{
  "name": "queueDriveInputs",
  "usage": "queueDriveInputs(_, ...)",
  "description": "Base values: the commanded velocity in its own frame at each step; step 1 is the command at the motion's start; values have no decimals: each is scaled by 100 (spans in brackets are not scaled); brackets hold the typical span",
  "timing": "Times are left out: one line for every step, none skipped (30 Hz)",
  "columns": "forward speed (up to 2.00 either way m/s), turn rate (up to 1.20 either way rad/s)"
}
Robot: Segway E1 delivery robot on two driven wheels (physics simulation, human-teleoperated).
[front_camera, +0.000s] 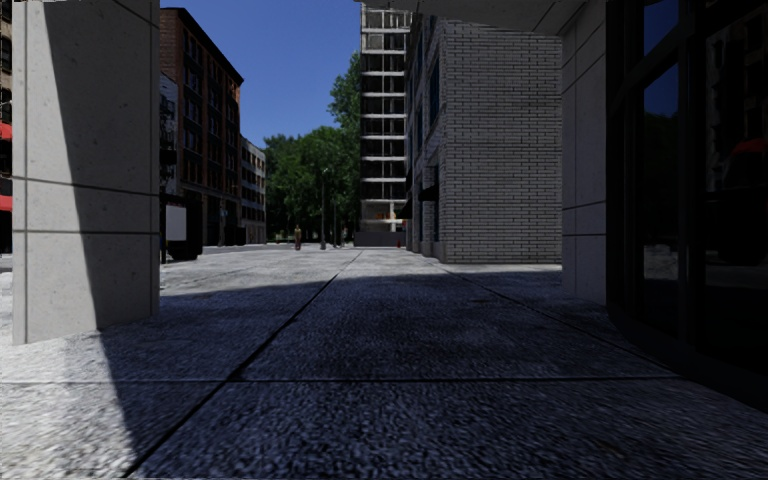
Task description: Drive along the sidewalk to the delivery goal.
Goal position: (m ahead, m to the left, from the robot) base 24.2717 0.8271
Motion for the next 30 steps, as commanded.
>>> queueDriveInputs(200, -46)
queueDriveInputs(200, -40)
queueDriveInputs(200, 0)
queueDriveInputs(200, 0)
queueDriveInputs(200, 0)
queueDriveInputs(200, 0)
queueDriveInputs(200, 0)
queueDriveInputs(200, 0)
queueDriveInputs(200, 0)
queueDriveInputs(200, 0)
queueDriveInputs(200, 0)
queueDriveInputs(200, 0)
queueDriveInputs(200, 0)
queueDriveInputs(200, 0)
queueDriveInputs(200, 0)
queueDriveInputs(200, 0)
queueDriveInputs(200, 0)
queueDriveInputs(200, 0)
queueDriveInputs(200, 0)
queueDriveInputs(200, 0)
queueDriveInputs(200, 0)
queueDriveInputs(200, 0)
queueDriveInputs(200, 0)
queueDriveInputs(200, 0)
queueDriveInputs(200, 0)
queueDriveInputs(200, 0)
queueDriveInputs(200, 0)
queueDriveInputs(200, 0)
queueDriveInputs(200, 0)
queueDriveInputs(200, 0)
